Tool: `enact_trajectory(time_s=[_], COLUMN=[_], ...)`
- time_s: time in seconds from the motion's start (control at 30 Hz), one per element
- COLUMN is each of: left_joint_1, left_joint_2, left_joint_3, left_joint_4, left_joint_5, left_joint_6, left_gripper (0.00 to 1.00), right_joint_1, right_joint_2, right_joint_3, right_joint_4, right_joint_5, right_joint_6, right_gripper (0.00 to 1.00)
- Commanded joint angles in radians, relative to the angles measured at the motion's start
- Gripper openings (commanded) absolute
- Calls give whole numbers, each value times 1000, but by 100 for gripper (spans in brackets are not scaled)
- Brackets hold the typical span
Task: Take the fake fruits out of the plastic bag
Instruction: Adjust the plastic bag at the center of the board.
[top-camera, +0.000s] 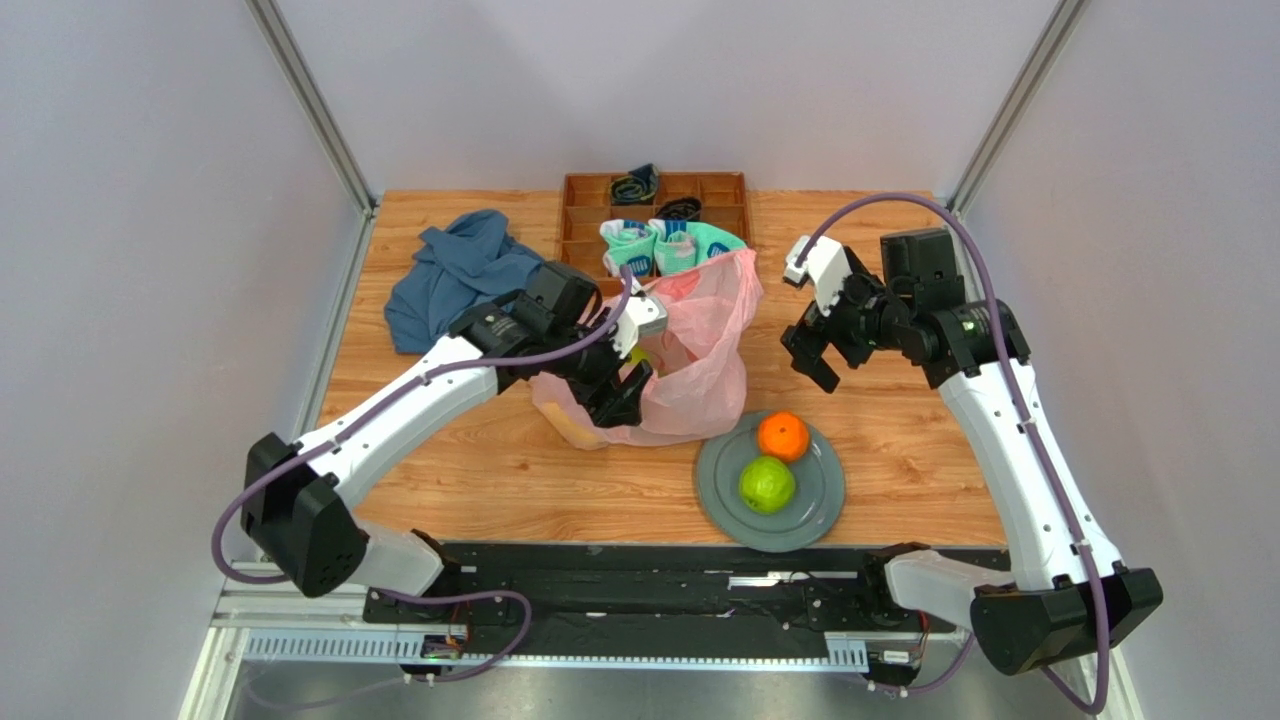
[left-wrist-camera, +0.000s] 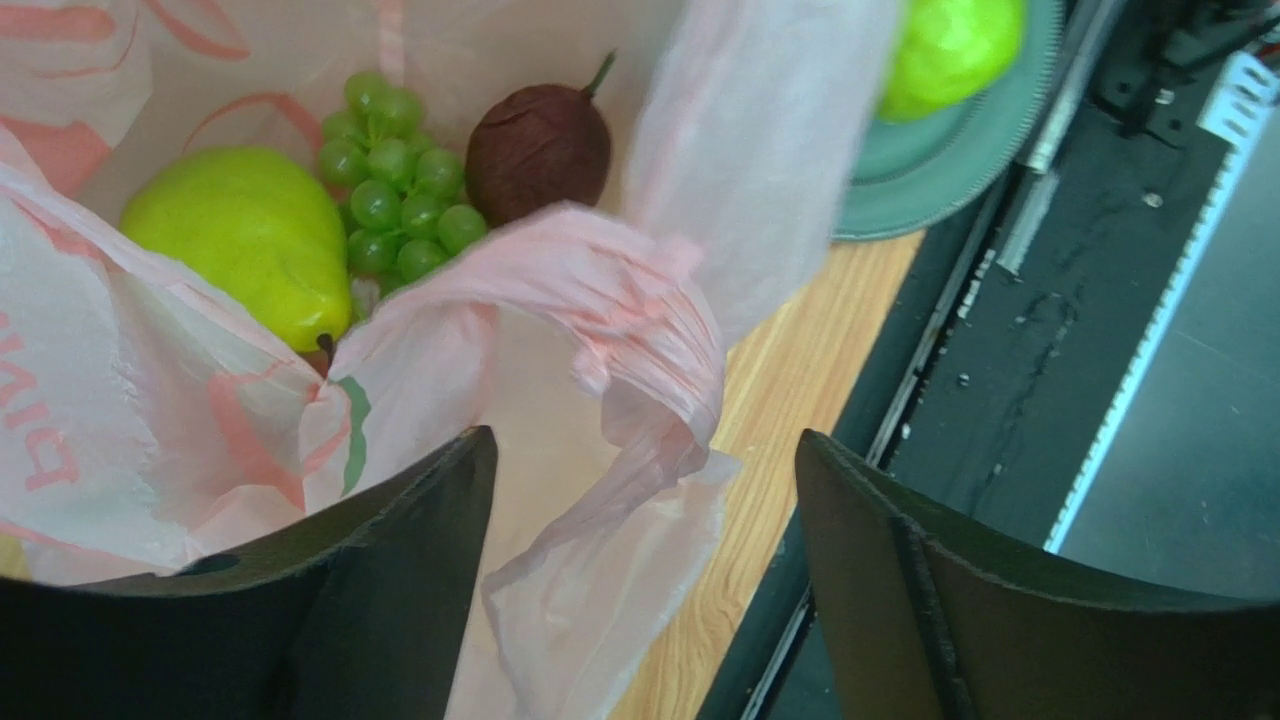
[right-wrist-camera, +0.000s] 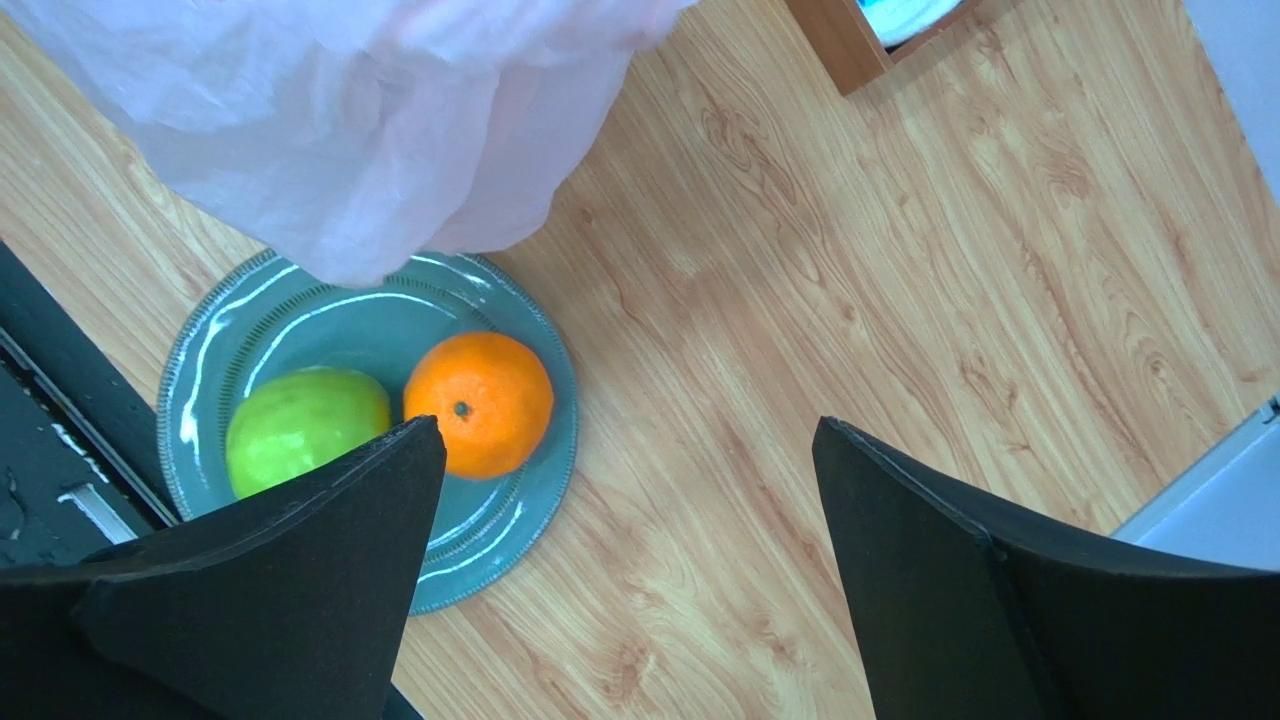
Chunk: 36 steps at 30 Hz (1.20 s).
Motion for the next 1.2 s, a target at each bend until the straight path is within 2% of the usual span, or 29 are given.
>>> enact_trajectory(time_s=[0.0,0.03,0.1,0.13,0.2,0.23,0.37,0.53,0.63,0.7,0.73,0.8,0.83,0.9,0.97,1.07,1.17], left_joint_1=[-17,-19,-17,-17,-14,-10,58,248,309,355,378,455,483,558,634,662,662], left_joint_2=[47,52,49,44,6,-17,-147,-275,-333,-373,-382,-397,-399,-411,-426,-463,-514], left_joint_3=[35,41,49,52,61,60,15,-58,-121,-149,-175,-206,-242,-294,-377,-440,-476], left_joint_4=[56,47,38,17,-25,-35,-97,-141,-126,-111,-105,-91,-82,-36,-14,-28,-14], left_joint_5=[-126,-139,-157,-157,-165,-165,-128,-59,-28,-27,-24,-18,-1,79,128,137,145], left_joint_6=[-37,-34,-19,-8,8,15,17,-149,-173,-248,-273,-369,-406,-529,-651,-652,-644], left_gripper=[70,60,47,27,2,0,0,0,0,0,0,0,0,0,0,0,0], right_joint_1=[35,68,113,175,255,318,415,464,492,556,587,671,685,694,704,717,716], right_joint_2=[-22,-24,-18,-9,37,56,181,434,540,527,502,482,469,424,387,370,358], right_joint_3=[31,49,83,136,201,235,304,276,258,142,105,22,-63,-141,-236,-279,-218], right_joint_4=[54,70,97,121,140,168,296,390,322,324,315,293,302,348,367,368,413], right_joint_5=[-39,-39,-39,-37,-13,-11,-20,24,50,76,94,169,183,174,183,211,257], right_joint_6=[69,72,102,116,141,148,197,284,349,299,223,194,210,289,300,312,349], right_gripper=[99,99,99,99,99,100,99,87,78,77,77,76,76,76,77,80,84])
